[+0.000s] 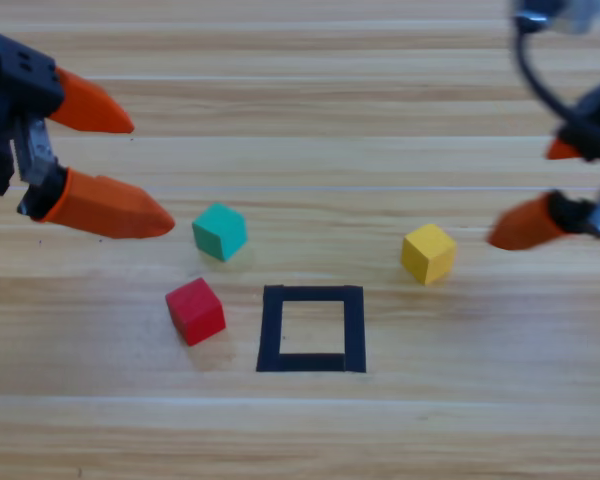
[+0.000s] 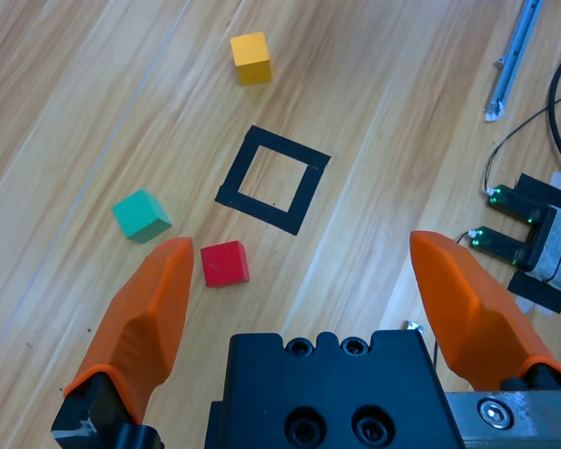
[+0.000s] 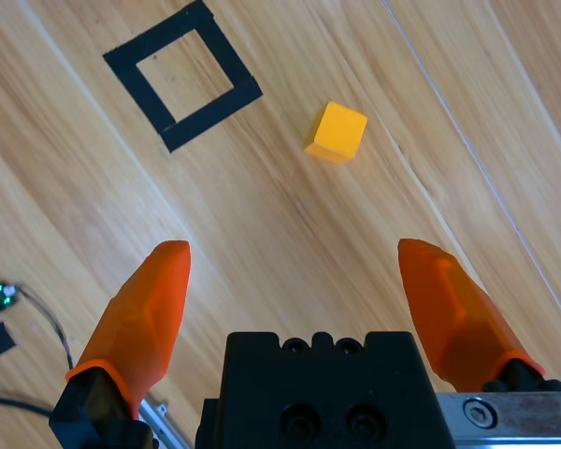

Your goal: Stack the blocks in the rectangular block: red at the bottom, yellow in the middle, green on top

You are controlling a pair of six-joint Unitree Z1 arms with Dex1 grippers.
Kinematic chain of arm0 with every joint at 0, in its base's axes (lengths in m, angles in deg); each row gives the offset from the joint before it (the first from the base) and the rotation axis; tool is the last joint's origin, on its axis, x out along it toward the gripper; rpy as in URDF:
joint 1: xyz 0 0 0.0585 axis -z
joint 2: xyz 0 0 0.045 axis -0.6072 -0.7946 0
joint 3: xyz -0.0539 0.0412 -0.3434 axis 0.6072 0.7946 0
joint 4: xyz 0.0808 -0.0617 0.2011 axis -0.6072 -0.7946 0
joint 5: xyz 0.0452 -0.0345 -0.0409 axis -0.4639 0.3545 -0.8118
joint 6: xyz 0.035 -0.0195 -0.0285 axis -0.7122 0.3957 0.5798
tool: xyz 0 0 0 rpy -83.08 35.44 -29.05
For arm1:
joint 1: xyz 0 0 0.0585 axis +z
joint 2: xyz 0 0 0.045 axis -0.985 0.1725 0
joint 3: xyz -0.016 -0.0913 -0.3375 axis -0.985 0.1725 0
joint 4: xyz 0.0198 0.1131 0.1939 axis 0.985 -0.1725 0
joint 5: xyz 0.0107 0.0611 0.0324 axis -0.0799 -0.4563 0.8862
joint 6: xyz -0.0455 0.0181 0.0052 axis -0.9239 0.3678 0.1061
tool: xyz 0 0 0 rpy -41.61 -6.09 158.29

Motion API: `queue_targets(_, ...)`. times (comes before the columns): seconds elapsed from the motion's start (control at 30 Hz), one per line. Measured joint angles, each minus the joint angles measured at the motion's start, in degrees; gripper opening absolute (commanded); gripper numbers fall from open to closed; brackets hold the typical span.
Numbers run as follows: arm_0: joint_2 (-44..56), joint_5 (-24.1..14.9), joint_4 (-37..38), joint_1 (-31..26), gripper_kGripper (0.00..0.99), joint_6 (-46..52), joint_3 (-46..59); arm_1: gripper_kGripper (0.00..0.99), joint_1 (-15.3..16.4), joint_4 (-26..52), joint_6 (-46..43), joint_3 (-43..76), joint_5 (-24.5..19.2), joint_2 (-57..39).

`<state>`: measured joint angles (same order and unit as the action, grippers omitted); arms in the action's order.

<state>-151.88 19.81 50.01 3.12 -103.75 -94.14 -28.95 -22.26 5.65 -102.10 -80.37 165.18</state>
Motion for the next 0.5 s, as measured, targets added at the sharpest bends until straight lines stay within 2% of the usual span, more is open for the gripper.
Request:
queue_targets(0.17,0.0,-0.13,-0.09,0.07,0.99,1.76,0.0,0.985,-0.39,-5.47,1.77,-9.32,0.0,10.68)
queue_targets(0.23,-0.06,-0.49,-0.08,0.1,0.989,8.31,-0.01,0.985,-0.93,-7.87,2.61,-13.2,0.0,15.83)
queue_targets(0.3,-0.07,-5.43,-0.05,0.35,0.969,20.53,0.02,0.983,-1.85,-8.71,3.64,-16.02,0.0,20.21)
queue_targets(0.37,-0.07,-10.29,0.18,0.32,0.96,23.5,0.33,0.983,-2.83,-8.91,3.75,-17.51,-0.03,23.23)
queue_targets(0.5,-0.15,-14.76,3.79,0.38,0.966,34.08,3.37,0.98,-4.35,-9.03,4.03,-19.57,-0.05,26.93)
